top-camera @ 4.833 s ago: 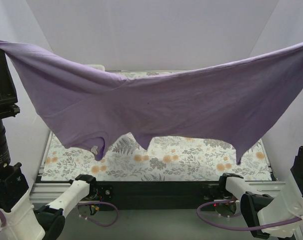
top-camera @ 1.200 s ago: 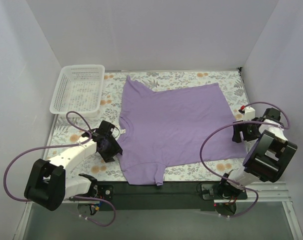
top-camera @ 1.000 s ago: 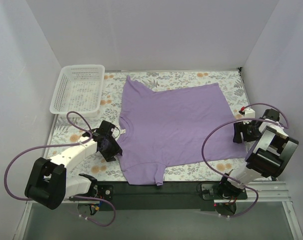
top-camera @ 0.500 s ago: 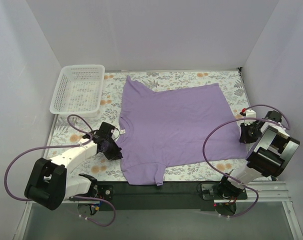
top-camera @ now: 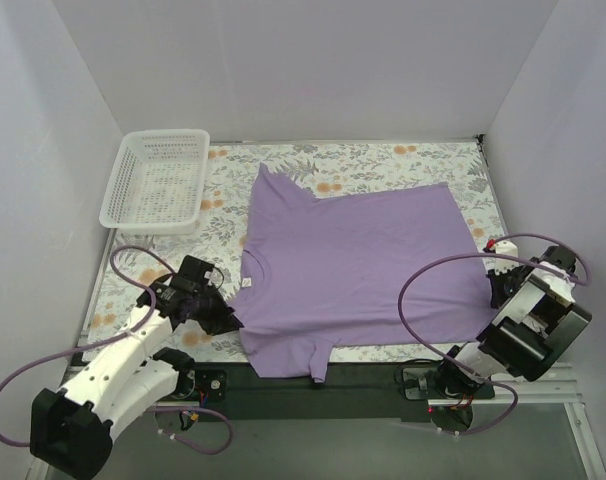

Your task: Fold and stack the t-shirts

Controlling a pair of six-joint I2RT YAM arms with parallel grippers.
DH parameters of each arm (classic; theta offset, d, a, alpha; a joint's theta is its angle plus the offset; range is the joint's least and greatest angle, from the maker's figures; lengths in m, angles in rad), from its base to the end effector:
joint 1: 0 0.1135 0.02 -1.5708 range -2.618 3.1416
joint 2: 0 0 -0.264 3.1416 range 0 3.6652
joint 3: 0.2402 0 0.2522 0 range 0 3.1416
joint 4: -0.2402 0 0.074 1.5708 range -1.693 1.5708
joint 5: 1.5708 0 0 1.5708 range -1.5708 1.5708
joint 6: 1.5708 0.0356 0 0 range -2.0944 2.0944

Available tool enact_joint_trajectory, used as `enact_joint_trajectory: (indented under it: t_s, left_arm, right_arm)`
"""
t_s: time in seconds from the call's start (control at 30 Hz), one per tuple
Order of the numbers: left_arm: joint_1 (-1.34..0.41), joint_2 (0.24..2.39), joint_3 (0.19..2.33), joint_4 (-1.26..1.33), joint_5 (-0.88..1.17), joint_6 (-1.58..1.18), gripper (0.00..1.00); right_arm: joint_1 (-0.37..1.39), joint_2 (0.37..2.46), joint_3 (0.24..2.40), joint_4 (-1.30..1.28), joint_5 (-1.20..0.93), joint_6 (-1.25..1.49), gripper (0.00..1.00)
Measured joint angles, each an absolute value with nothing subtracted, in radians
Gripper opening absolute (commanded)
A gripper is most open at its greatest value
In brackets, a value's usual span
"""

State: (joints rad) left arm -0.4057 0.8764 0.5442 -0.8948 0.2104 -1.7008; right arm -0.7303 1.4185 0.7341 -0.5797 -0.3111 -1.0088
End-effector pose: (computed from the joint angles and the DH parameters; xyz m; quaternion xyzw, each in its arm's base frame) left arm 0.1247 -0.0616 0.1908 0.5767 -0.7923 0.1990 0.0057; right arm 0.1862 -0.1522 0.1632 -0.1589 0.9636 -0.0165 0.2143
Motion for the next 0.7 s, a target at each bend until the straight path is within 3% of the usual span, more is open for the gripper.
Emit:
enact_joint_trajectory:
  t_s: [0.17,0.27,0.3,0.33,0.37,0.4,0.47,0.6,0.7]
  left_arm:
    - [-0.409,0.712,0.524,-1.003,0.295,-1.721,0.0]
    - [-0.41,0.606,0.522,-1.061,0.347,-1.728,0.0]
    - [-0.41,0.576,0.523,-1.077,0.367,-1.728,0.08]
    - [-0.41,0.556,0.523,-1.087,0.383,-1.728,0.16]
    - [-0.41,0.545,0.528,-1.097,0.394,-1.724,0.37]
    - [-0.41,0.538,0.542,-1.102,0.407,-1.709,0.46]
    - [-0.411,0.542,0.58,-1.096,0.414,-1.7,0.56]
    - [-0.412,0.625,0.697,-1.032,0.414,-1.633,0.59]
    - [-0.413,0.733,0.751,-0.96,0.395,-1.572,0.67]
  right_arm:
    - [-0.787,1.343,0.681,-0.614,-0.266,-1.092,0.03]
    - [-0.823,1.314,0.669,-0.645,-0.25,-1.128,0.23]
    - [-0.834,1.303,0.669,-0.656,-0.247,-1.135,0.42]
    - [-0.841,1.295,0.67,-0.661,-0.247,-1.145,0.49]
    - [-0.845,1.287,0.672,-0.668,-0.249,-1.156,0.56]
    - [-0.847,1.279,0.682,-0.686,-0.254,-1.162,0.67]
    - [-0.849,1.269,0.713,-0.715,-0.284,-1.171,0.71]
    - [-0.805,1.277,0.829,-0.763,-0.358,-1.161,0.76]
    - [-0.733,1.316,0.901,-0.781,-0.421,-1.147,0.76]
